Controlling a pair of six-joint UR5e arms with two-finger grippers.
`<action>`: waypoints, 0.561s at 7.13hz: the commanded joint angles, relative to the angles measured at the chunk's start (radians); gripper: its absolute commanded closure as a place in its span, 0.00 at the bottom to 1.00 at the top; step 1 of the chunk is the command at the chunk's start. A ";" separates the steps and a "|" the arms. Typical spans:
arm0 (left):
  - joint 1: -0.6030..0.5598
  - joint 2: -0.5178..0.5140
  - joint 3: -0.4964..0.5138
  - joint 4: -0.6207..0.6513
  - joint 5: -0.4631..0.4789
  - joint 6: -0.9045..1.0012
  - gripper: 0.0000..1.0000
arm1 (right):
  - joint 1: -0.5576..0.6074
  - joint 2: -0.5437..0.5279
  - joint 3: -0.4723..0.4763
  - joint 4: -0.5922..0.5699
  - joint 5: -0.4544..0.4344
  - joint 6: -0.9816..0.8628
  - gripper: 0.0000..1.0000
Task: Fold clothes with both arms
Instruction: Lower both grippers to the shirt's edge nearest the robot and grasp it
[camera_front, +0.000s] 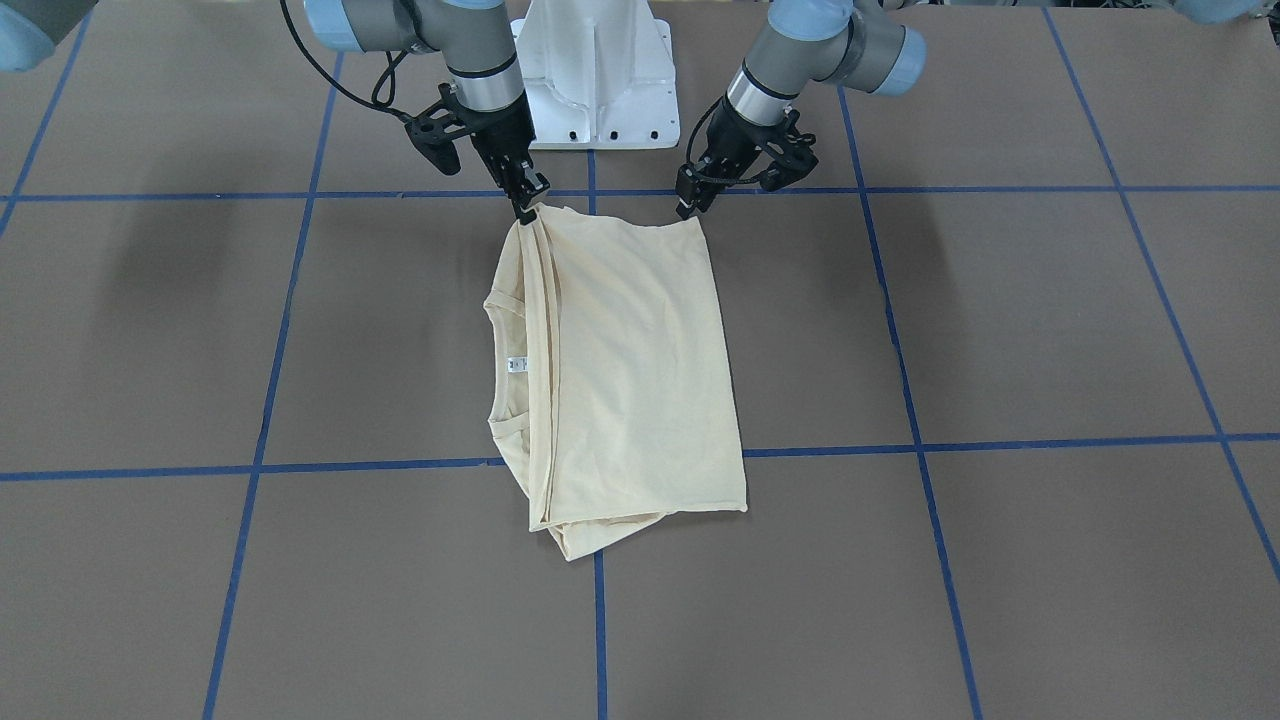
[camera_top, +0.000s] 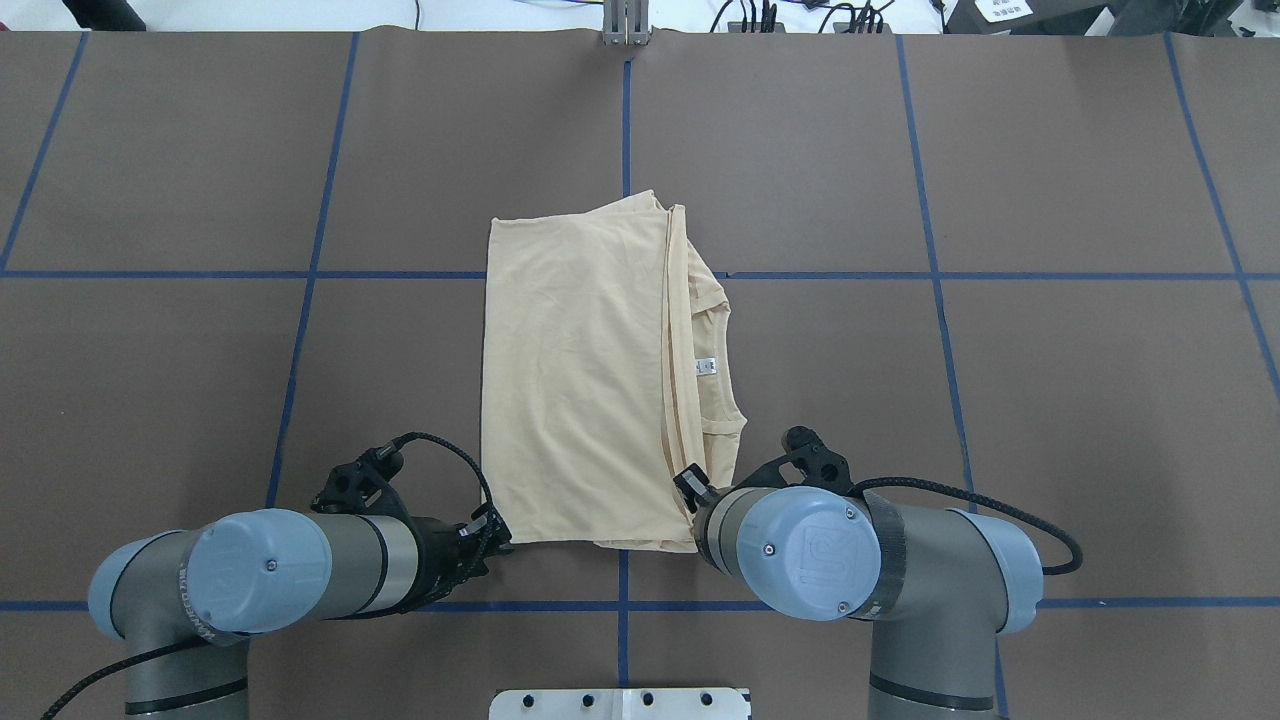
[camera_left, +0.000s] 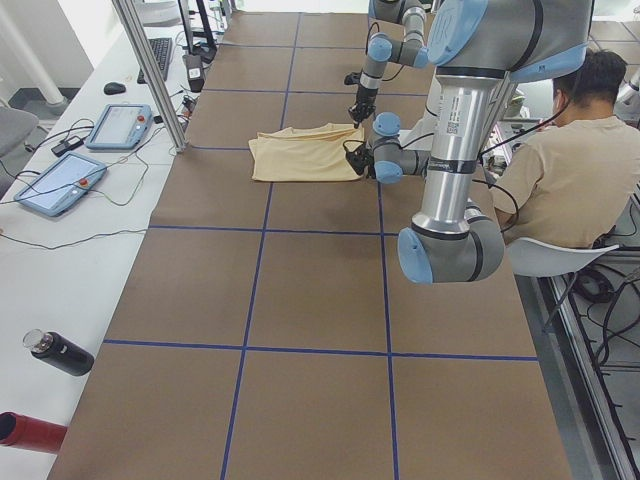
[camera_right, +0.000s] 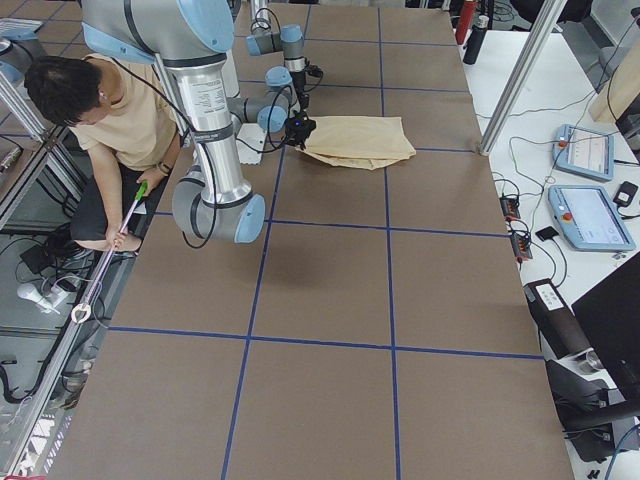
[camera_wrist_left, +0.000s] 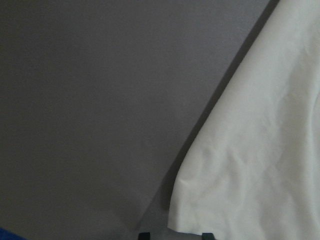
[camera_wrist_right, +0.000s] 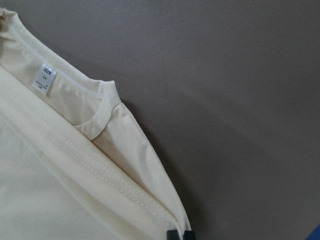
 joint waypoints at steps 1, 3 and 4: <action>-0.009 -0.005 0.005 0.000 0.003 0.004 0.58 | 0.002 0.001 0.001 -0.003 0.000 0.000 1.00; -0.015 -0.005 0.014 0.000 0.003 0.010 0.58 | 0.000 0.001 0.001 -0.003 0.000 0.000 1.00; -0.014 -0.007 0.019 0.000 0.002 0.006 0.62 | 0.002 -0.001 0.001 -0.003 0.000 0.000 1.00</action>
